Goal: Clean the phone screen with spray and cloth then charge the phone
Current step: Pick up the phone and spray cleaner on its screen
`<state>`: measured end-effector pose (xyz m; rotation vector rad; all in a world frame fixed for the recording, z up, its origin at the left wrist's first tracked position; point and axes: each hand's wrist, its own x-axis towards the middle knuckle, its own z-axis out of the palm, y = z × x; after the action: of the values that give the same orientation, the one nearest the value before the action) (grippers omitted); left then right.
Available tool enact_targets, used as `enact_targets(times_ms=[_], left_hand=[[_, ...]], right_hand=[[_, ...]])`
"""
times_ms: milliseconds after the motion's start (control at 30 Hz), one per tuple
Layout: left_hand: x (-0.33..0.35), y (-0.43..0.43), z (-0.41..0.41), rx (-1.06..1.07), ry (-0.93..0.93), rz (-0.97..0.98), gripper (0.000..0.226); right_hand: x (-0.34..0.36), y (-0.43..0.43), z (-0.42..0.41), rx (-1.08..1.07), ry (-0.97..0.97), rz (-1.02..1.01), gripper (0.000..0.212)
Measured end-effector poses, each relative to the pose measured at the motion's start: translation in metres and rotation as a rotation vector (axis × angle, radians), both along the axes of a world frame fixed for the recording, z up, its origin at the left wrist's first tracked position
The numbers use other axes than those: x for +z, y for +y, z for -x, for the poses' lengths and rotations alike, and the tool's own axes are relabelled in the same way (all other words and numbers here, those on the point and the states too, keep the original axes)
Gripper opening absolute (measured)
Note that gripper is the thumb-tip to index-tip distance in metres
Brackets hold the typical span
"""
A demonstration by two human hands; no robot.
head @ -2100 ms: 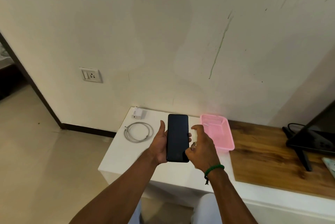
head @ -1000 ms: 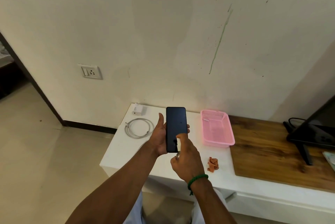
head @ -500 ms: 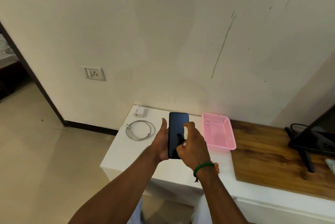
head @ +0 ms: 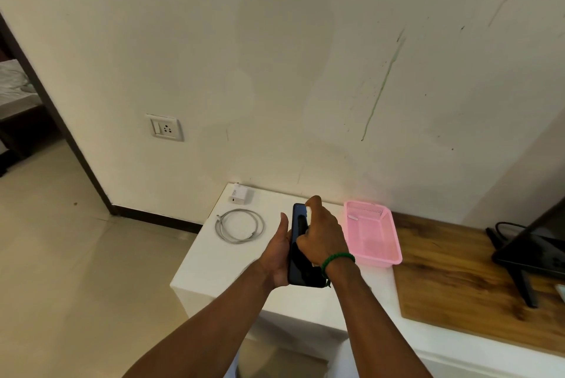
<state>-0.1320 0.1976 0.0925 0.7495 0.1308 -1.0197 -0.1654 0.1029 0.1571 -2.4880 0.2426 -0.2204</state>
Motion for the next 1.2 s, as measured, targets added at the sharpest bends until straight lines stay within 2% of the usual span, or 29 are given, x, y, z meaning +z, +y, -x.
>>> enact_targets(times_ms=[233, 467, 667, 967, 1100, 1200], left_hand=[[-0.004, 0.003, -0.004, 0.05, -0.054, -0.028, 0.086], [-0.002, 0.011, -0.012, 0.056, -0.053, 0.07, 0.092], [-0.01, 0.016, -0.02, 0.059, -0.061, 0.056, 0.092], [-0.023, 0.017, -0.024, 0.055, -0.025, 0.056, 0.091], [-0.029, 0.017, -0.028, 0.056, -0.014, 0.058, 0.088], [-0.035, 0.017, -0.032, 0.06, 0.001, 0.051, 0.087]], right_hand=[[-0.001, -0.016, 0.0, -0.045, -0.068, 0.027, 0.052], [0.007, -0.054, 0.005, -0.188, -0.282, -0.053, 0.057], [-0.001, -0.08, 0.007, -0.223, -0.355, -0.12, 0.059], [-0.064, -0.09, 0.011, -0.281, -0.303, -0.152, 0.068], [-0.101, -0.091, 0.01, -0.306, -0.206, -0.174, 0.082], [-0.127, -0.092, 0.01, -0.352, -0.149, -0.187, 0.085]])
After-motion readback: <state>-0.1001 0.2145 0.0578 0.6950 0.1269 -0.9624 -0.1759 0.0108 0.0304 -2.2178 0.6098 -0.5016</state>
